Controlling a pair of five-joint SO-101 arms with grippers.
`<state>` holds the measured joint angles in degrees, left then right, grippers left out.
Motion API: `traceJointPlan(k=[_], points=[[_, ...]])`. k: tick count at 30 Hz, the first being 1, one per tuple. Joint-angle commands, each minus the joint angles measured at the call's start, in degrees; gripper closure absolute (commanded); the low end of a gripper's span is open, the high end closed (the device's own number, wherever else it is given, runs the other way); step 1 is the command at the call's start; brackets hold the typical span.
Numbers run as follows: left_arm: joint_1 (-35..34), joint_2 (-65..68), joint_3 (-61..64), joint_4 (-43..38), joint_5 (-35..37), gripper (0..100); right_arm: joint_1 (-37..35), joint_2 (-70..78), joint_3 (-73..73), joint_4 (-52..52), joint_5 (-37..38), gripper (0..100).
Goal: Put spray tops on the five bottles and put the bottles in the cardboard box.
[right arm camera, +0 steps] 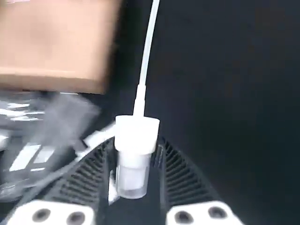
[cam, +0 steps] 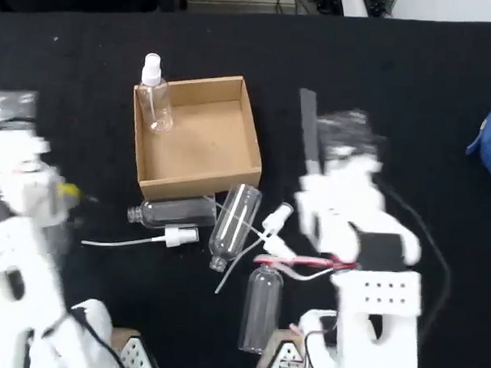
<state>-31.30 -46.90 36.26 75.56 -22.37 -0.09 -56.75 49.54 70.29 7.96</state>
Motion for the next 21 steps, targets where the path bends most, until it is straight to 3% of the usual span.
traceJointPlan(k=[1,5,13,21], points=[[17.19,-8.53,3.91,-7.47,6.68,97,21.01,-0.92,5.14,-4.4,5.36,98.7],[25.54,-13.54,10.51,-15.12,9.32,97,30.77,2.95,8.75,-10.46,6.86,98.7],[36.7,-23.12,26.51,-32.09,14.95,97,39.56,12.88,9.36,-16.79,2.64,98.7],[38.29,-34.99,39.43,-39.3,20.4,97,43.69,25.27,8.92,-24.97,-4.66,98.6]])
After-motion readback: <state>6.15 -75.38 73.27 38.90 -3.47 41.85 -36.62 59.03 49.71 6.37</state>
